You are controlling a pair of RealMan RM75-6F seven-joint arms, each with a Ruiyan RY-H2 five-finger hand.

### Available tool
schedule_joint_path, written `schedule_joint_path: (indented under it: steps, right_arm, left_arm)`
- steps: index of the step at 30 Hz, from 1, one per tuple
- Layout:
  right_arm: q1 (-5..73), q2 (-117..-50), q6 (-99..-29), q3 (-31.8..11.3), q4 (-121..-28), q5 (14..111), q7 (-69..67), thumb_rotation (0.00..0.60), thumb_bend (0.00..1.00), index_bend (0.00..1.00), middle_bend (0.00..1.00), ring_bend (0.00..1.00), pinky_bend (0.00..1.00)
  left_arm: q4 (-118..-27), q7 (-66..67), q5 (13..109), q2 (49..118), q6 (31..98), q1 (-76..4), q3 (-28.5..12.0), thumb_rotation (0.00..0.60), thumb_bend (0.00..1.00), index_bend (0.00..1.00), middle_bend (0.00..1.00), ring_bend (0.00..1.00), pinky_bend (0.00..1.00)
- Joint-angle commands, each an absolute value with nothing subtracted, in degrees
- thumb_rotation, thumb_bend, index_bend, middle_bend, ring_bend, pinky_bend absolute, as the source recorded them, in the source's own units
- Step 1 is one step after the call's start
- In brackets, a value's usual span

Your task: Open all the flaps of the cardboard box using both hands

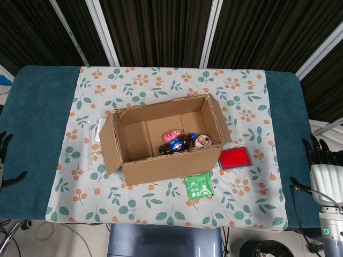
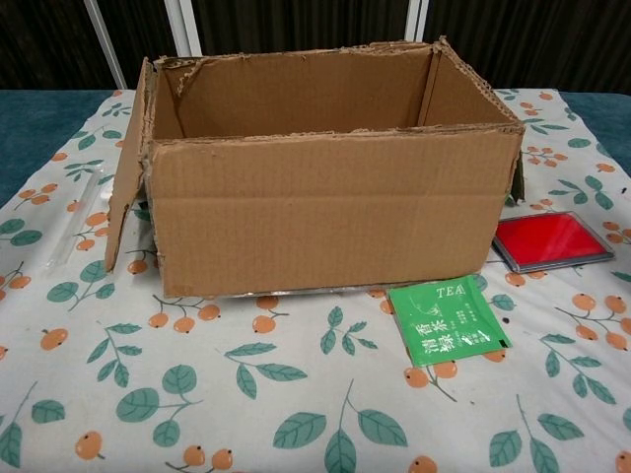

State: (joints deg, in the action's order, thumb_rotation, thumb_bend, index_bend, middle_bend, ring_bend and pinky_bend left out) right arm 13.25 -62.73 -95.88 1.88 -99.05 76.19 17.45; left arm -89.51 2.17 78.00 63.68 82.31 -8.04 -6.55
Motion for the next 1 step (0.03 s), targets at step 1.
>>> schedule_joint_path:
  steps: [1]
  right_arm:
    - [11.6,-64.5,-95.8,2.5,-95.3,78.4,15.9,0.550,0.19,0.00,0.00,0.00,0.23]
  left_arm:
    - [-89.3,2.3,78.1,63.9,82.3,-8.2,-6.6,0.600,0.11,0.00,0.00,0.00,0.00]
